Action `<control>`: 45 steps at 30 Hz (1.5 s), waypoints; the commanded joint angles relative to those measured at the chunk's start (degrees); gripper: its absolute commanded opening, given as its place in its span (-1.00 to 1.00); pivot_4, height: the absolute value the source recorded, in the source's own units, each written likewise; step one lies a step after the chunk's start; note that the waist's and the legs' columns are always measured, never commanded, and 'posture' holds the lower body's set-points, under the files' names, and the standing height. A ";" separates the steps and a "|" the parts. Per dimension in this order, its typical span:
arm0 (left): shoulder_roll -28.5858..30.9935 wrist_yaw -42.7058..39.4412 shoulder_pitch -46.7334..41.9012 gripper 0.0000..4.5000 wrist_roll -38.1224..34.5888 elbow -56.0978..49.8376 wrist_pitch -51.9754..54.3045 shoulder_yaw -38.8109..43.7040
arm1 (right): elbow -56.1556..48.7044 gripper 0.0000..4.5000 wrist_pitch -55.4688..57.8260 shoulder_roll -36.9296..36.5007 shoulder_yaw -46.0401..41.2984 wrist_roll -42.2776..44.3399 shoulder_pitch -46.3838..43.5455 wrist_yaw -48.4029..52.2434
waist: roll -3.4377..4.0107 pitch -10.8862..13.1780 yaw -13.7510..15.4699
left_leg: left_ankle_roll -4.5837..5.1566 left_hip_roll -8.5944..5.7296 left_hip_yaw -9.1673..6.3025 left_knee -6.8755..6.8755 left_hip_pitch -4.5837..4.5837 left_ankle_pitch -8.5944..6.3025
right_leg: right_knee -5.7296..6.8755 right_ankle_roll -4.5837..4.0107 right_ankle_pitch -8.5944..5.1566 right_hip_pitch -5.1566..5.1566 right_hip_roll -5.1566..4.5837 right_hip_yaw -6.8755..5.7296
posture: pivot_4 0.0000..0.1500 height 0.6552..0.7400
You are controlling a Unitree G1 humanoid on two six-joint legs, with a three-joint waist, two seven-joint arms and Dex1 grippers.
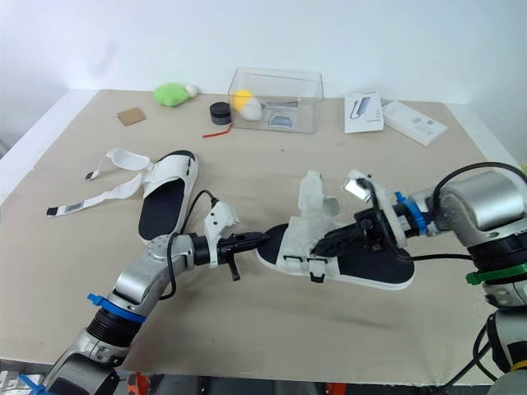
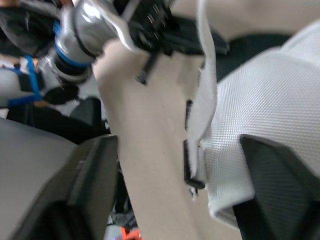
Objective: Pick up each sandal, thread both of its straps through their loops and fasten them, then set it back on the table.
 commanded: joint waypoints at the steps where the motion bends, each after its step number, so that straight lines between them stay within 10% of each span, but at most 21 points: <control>1: 0.05 -0.23 0.40 -1.00 0.88 1.18 0.34 -0.90 | -7.67 0.92 0.90 -4.45 -6.16 5.66 8.20 3.78 | 0.00 0.00 0.09 | 0.00 0.00 0.00 0.00 -0.01 0.00 | 0.00 0.00 0.00 0.00 0.00 0.00 | 1.00 1.00; 10: -0.63 -0.78 0.31 -1.00 0.99 1.67 0.29 -1.86 | -18.77 0.92 1.98 -1.10 -12.96 5.17 26.15 -11.70 | 0.11 -0.09 0.11 | 0.01 0.00 -0.04 0.22 0.01 0.01 | 0.00 -0.05 0.00 0.09 0.00 -0.03 | 1.00 1.00; 26: -1.08 -1.37 -0.37 -1.00 1.53 3.01 -0.32 -2.14 | -16.40 0.92 11.32 13.57 -21.66 9.78 20.23 -29.46 | 0.10 -0.13 0.10 | 0.03 -0.01 -0.03 0.46 -0.02 0.04 | 0.01 -0.13 0.15 0.16 0.01 0.00 | 1.00 1.00; 37: -1.66 -1.42 -0.59 -1.00 2.00 3.46 -0.71 -1.96 | -17.09 -0.91 13.80 14.20 -21.98 11.38 21.14 -31.51 | 0.10 -0.14 0.13 | 0.03 -0.01 -0.04 0.46 -0.06 0.04 | 0.00 -0.14 0.14 0.16 0.01 0.00 | 1.00 1.00; 45: -1.67 -1.25 -0.20 -1.00 1.94 2.95 -0.35 -1.86 | -26.41 -0.96 14.44 12.94 -21.35 14.69 34.67 -30.57 | 0.08 -0.16 0.16 | 0.04 -0.01 -0.05 0.44 -0.07 0.04 | 0.00 -0.14 0.12 0.15 0.02 0.00 | 1.00 1.00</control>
